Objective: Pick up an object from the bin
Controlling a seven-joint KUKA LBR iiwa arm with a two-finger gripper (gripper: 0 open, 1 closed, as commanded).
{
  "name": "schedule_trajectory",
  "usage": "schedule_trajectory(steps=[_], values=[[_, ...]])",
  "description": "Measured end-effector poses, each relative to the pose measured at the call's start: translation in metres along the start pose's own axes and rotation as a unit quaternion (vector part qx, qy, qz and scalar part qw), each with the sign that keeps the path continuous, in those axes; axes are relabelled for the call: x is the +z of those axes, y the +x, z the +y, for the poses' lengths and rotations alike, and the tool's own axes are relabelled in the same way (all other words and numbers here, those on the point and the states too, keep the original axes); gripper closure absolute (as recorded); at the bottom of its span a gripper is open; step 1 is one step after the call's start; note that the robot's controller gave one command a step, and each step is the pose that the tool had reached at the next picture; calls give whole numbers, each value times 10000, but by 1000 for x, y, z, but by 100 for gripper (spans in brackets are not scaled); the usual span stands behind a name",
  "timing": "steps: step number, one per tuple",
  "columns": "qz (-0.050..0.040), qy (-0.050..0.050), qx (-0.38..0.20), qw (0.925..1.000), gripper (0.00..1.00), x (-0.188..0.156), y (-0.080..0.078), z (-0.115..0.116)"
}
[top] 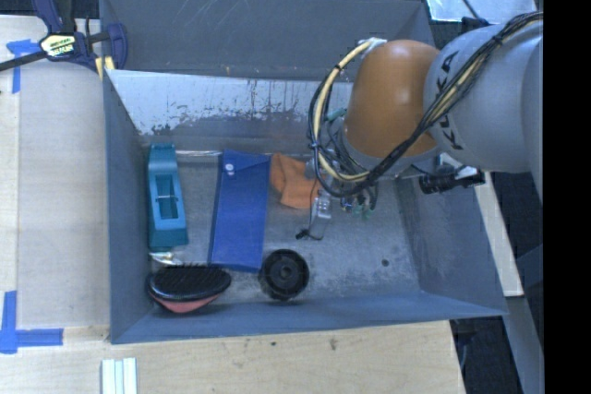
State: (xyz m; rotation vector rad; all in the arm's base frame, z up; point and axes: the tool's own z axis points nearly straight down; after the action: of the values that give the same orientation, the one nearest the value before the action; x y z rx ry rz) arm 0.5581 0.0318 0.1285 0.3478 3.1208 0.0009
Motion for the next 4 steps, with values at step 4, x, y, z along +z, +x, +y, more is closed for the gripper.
schedule_trajectory(steps=[4], values=[[-6,2,370,9993,100,-67,-30,-2]])
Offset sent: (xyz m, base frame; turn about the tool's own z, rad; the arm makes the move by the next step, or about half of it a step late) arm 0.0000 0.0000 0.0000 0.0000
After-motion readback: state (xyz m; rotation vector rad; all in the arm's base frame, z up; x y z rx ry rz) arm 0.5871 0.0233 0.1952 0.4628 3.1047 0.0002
